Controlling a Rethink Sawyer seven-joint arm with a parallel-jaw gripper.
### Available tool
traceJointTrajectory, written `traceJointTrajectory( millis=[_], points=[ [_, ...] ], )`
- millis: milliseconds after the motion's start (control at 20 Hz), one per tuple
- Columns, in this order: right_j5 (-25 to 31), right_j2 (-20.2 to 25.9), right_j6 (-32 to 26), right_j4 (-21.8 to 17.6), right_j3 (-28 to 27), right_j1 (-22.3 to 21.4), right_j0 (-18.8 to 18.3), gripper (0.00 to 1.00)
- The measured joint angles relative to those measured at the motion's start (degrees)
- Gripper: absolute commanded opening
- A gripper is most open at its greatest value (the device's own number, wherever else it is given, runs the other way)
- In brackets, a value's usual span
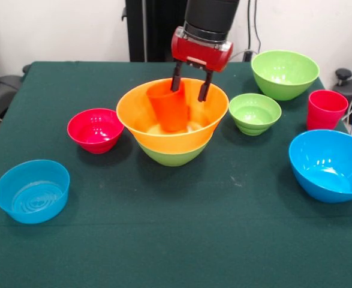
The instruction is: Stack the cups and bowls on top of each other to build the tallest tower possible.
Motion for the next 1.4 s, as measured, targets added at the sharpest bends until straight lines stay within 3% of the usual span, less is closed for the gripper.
traceJointTrajectory(
  millis=[750, 1400],
  points=[
    [-0.3, -1.5, 0.0, 0.44, -0.36, -0.84, 0.0, 1.0],
    [-0.27, -1.55, 0.0, 2.99, -0.22, -6.03, 0.47, 1.0]
  ],
)
